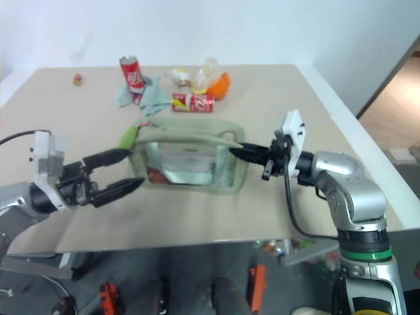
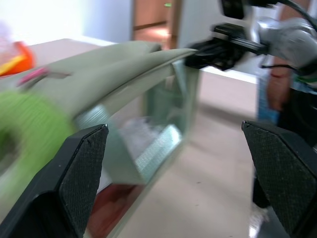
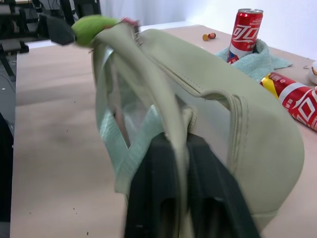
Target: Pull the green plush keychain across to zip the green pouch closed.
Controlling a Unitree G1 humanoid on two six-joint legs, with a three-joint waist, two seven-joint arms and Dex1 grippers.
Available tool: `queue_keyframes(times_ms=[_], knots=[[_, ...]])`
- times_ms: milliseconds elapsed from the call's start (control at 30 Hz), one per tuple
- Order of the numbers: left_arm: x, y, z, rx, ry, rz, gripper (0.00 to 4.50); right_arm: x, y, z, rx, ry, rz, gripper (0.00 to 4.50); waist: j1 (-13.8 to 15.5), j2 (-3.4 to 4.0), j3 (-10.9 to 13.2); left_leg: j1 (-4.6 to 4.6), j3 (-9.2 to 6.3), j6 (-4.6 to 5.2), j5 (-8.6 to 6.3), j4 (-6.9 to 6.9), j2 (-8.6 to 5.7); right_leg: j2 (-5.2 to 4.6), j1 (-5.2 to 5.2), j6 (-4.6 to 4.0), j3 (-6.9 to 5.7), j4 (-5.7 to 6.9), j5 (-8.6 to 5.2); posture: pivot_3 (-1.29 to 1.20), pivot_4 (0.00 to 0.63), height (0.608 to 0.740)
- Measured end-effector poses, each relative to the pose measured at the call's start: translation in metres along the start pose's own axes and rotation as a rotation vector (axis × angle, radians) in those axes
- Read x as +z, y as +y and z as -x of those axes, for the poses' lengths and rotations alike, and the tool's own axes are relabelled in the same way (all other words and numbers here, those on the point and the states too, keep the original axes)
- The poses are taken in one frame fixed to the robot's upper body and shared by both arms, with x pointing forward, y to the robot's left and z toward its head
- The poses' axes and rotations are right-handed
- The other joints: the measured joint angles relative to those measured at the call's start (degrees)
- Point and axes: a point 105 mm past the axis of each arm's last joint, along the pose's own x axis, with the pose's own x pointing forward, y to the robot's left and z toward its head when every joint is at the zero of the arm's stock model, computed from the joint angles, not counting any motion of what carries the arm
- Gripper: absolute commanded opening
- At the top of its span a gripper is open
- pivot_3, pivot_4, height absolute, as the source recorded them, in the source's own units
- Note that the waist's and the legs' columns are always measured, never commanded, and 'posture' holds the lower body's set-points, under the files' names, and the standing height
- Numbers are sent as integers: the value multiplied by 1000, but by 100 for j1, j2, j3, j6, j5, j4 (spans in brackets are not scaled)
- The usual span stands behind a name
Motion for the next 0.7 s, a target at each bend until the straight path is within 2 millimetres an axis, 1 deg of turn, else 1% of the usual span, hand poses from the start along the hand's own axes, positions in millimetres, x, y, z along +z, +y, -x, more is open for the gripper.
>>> queue_keyframes(times_ms=[67,133,233,267,467,567,633,700], knots=[[11,6,15,58,-10,33,4500,-1,1,0,8,3,17,22,5,-1,0,1,-1,0,0,0,1,-1,0,-1,-3,0,-1,0,150,740],[21,14,28,114,-7,18,4500,-2,1,1,9,5,31,22,8,0,0,4,0,0,0,1,-1,-2,4,-1,-3,0,-1,0,150,740],[19,22,33,158,12,2,4500,-2,2,1,17,6,46,22,10,0,0,16,1,0,0,4,-2,-4,18,-24,-2,-1,-14,0,150,740],[17,26,31,169,19,-10,4500,-2,2,2,21,8,46,22,11,-1,0,22,1,-1,0,5,-2,-4,23,-25,-2,-1,-14,0,150,740],[4,43,11,165,18,-67,4500,3,9,-3,43,5,18,22,3,-1,0,31,3,-1,0,1,-2,0,29,-26,2,-1,-11,0,150,740],[-3,48,4,146,36,-85,4500,7,12,-4,51,1,19,22,4,-1,0,30,2,-2,-1,-8,-1,1,27,-7,-1,-1,-7,0,150,740],[-7,48,1,125,53,-94,3949,7,14,-5,49,1,22,0,6,-1,0,27,1,-4,-3,-13,-1,0,25,-7,-2,-1,-13,0,150,740],[-9,51,-2,116,49,-102,3277,5,14,-4,46,5,18,0,9,-1,0,25,1,-2,-7,-13,-1,-1,24,-8,-3,-1,-17,0,150,740]])
